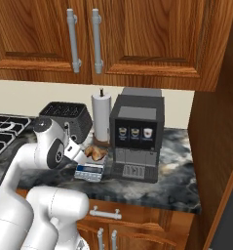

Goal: Take the chicken drumstick from the fridge and place it on the digital scale on the counter by the fridge. Wait a few seconds for a reading, then move it to the plate on the dining counter.

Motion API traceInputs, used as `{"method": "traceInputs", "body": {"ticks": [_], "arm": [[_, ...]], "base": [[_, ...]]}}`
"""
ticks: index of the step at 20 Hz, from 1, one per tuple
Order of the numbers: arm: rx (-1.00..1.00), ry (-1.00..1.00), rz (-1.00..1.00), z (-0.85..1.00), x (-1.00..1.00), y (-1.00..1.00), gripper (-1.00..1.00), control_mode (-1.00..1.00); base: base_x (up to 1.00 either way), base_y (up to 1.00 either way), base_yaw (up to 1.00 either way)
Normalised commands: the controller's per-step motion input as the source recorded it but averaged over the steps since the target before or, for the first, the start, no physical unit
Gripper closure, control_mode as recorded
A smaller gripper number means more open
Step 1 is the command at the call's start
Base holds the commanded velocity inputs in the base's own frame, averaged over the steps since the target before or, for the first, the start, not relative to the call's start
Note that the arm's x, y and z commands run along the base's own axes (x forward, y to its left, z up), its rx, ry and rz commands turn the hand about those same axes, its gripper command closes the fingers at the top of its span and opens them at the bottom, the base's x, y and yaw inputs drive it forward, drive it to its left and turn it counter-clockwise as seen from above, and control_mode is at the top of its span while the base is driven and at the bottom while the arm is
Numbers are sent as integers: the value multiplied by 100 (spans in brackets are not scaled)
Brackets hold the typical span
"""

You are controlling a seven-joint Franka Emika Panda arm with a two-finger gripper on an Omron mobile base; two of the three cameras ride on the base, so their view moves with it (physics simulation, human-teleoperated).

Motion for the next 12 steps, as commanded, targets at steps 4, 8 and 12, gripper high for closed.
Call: {"method": "traceInputs", "body": {"ticks": [4,8,12], "arm": [[0,0,0,0,0,0,-100,-100],[0,0,0,0,0,0,-100,-100],[0,0,0,0,0,0,-100,-100]], "base": [[0,0,0],[0,0,0],[0,0,0]]}}
